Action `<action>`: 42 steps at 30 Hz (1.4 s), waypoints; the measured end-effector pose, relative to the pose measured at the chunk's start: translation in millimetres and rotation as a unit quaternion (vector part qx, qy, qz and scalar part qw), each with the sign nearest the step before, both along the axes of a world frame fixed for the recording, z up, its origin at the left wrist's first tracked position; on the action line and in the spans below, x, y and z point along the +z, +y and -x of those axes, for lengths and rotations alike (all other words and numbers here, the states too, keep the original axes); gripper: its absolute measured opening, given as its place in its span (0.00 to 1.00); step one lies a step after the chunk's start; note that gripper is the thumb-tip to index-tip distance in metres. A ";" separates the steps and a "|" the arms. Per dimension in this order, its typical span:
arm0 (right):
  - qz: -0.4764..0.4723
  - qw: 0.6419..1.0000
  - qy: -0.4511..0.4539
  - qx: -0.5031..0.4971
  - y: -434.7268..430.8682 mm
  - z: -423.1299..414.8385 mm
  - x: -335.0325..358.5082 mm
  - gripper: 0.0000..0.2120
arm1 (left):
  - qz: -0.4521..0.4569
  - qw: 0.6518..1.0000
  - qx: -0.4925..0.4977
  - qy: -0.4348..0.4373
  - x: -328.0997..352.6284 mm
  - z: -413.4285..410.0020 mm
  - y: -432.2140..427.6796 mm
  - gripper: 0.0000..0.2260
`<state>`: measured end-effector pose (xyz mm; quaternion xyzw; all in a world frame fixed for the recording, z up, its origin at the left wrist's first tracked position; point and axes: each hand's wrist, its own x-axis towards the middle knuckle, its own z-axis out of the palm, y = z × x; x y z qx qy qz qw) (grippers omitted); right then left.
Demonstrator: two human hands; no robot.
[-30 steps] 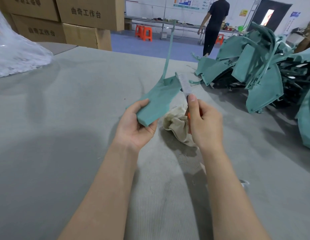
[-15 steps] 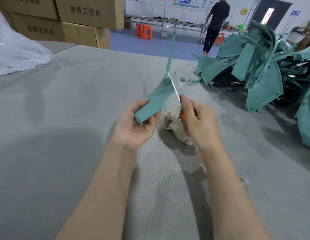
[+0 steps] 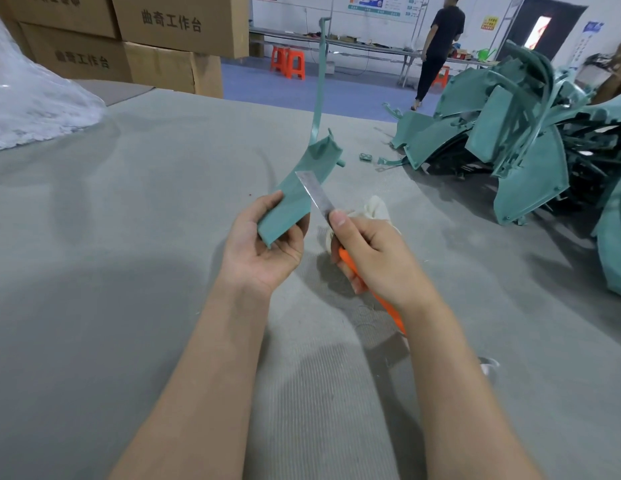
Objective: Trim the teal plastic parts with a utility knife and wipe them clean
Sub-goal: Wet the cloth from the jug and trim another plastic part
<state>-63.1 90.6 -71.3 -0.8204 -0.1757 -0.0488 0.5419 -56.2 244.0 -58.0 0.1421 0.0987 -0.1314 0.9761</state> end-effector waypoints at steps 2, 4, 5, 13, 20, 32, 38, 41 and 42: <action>-0.004 1.000 0.008 0.007 1.8 2.5 2.1 0.26 | 0.004 1.000 0.001 -0.005 -1.2 -0.7 1.3 0.03; -0.012 1.000 0.016 0.018 2.2 3.9 4.1 0.26 | 0.008 1.000 0.002 -0.013 -1.7 -1.4 1.2 0.04; -0.013 0.999 0.018 0.024 2.4 4.3 4.7 0.26 | 0.010 1.000 0.006 -0.014 -2.1 -2.7 1.0 0.05; 0.035 0.998 -0.019 0.049 12.7 5.0 -0.8 0.23 | 0.042 0.997 0.067 0.010 -1.5 -7.0 2.7 0.06; 0.015 0.987 -0.124 -0.097 11.2 -0.6 -1.2 0.23 | 0.056 0.997 0.043 0.016 2.4 -1.4 -2.1 0.11; 0.029 0.992 -0.106 -0.061 12.8 4.7 2.9 0.24 | 0.086 0.996 0.035 0.003 3.4 1.9 -5.6 0.08; 0.054 0.990 -0.127 -0.030 17.9 6.3 0.3 0.24 | 0.072 0.995 0.068 0.004 2.0 -3.1 -7.6 0.09; 0.089 0.988 -0.123 -0.004 24.2 8.1 -1.6 0.26 | 0.102 0.992 0.076 0.008 2.4 -1.7 -6.6 0.12; 0.089 0.989 -0.120 0.004 24.8 8.3 -1.3 0.26 | 0.109 0.991 0.079 0.003 2.4 -0.3 -5.1 0.11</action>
